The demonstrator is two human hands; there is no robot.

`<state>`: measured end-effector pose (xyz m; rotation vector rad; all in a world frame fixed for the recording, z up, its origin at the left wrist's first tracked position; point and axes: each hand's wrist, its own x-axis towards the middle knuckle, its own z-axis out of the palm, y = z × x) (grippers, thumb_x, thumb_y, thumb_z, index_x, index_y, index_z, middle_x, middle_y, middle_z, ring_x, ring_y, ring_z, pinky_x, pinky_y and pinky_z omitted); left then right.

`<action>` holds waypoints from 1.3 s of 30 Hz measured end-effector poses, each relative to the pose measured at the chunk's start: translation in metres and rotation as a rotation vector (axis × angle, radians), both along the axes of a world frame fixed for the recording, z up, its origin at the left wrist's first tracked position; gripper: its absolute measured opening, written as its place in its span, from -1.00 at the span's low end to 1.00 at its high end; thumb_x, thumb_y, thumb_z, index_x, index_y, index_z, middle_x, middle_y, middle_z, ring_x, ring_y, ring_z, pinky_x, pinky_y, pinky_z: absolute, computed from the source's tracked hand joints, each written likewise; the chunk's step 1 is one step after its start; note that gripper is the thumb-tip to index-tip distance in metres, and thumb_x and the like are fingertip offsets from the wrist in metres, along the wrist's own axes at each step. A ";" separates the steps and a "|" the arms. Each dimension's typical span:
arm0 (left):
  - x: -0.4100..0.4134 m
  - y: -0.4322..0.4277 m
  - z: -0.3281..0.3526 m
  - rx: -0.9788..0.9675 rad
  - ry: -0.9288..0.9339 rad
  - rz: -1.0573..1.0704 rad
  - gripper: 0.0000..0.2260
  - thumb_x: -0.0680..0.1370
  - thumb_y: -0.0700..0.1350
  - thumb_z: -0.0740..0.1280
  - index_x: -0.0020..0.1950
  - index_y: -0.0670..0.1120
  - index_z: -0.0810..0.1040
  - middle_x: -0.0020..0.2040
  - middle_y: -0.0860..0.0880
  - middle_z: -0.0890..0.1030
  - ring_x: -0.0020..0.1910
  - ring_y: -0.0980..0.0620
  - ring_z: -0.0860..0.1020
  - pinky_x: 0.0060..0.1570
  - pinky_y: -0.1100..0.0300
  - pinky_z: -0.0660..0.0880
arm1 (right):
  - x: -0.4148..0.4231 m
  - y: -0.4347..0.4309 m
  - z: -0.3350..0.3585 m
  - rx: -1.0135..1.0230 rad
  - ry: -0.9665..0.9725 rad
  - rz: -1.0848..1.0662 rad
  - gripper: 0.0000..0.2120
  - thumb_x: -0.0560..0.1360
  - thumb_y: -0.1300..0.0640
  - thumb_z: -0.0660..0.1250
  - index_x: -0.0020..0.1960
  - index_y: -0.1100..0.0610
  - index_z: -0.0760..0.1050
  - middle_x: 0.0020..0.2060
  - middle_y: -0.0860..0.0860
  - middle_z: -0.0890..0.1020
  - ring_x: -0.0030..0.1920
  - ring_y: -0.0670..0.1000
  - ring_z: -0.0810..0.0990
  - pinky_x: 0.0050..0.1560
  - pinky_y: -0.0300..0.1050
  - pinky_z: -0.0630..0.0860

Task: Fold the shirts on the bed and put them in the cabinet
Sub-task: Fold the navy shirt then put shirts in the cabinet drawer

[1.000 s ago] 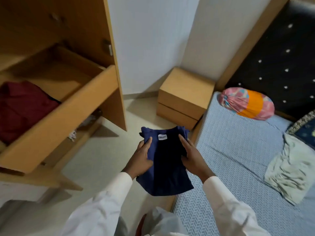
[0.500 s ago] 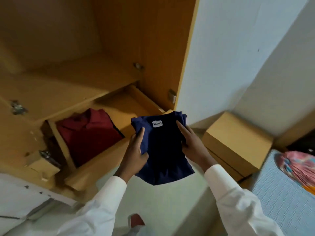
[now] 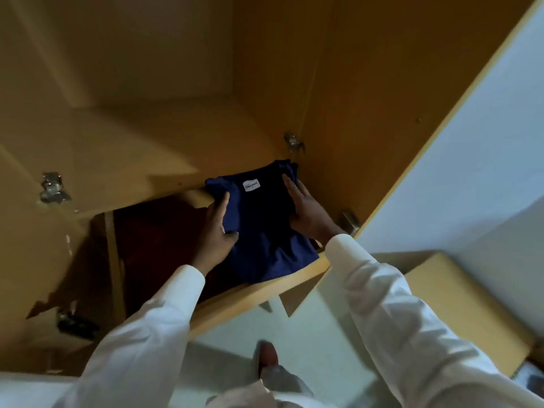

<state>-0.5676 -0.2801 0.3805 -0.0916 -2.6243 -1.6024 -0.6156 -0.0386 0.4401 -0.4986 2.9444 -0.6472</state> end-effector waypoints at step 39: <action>0.009 0.040 -0.121 -0.624 -0.768 0.082 -0.23 0.59 -0.04 0.32 0.62 -0.07 -0.12 0.59 -0.14 0.09 0.47 -0.19 0.29 0.40 -0.06 0.34 | -0.082 -0.029 -0.166 0.319 -0.264 -0.107 -0.35 0.67 0.09 0.12 0.63 0.09 -0.15 0.60 0.16 -0.03 0.58 0.23 0.04 0.52 0.16 0.12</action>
